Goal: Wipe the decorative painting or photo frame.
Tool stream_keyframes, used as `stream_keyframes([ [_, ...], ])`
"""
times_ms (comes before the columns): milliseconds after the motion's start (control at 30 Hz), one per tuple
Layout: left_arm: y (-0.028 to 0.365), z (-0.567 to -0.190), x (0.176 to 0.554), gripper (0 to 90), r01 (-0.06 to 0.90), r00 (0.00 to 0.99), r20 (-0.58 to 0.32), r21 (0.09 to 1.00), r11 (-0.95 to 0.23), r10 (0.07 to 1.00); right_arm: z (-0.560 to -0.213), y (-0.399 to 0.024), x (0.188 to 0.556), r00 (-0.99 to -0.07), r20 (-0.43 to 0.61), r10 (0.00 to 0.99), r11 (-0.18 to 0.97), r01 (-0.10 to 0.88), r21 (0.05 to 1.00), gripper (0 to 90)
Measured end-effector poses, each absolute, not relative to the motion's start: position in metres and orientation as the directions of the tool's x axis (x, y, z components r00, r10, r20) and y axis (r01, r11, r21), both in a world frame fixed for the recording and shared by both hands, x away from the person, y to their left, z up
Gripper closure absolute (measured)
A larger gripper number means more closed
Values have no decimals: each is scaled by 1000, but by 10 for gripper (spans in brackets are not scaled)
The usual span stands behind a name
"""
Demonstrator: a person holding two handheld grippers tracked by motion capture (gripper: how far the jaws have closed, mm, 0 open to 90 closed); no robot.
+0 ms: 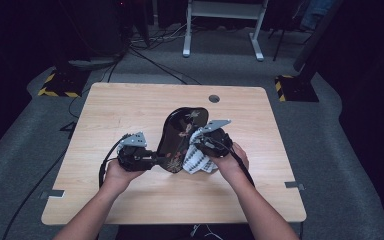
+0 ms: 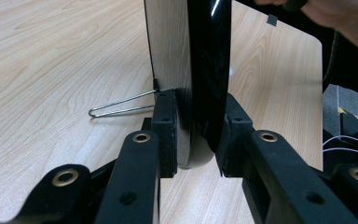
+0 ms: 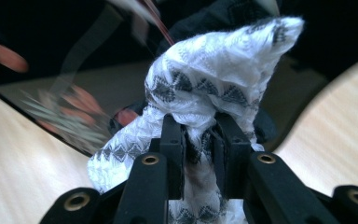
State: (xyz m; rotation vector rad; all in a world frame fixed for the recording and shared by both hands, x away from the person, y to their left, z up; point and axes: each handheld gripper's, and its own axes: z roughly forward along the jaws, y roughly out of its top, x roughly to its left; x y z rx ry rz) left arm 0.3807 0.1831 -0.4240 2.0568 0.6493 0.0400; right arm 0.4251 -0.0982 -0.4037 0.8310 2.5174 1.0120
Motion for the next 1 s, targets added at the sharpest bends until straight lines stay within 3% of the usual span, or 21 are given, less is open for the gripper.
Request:
stream_keyframes([
  [367,184,-425,381,735,435,859,-233,802,-409,456,-383,-79,409,-819,-101,565,590,315,743,761],
  [800,184,-425,382,732,437,857,-233,802,-407,460,-433,-80,410,-820,-33,571,611,398,684,764],
  [1000,185,-425,382,732,437,857,-233,801,-409,459,-415,-79,413,-822,-49,567,616,384,687,765],
])
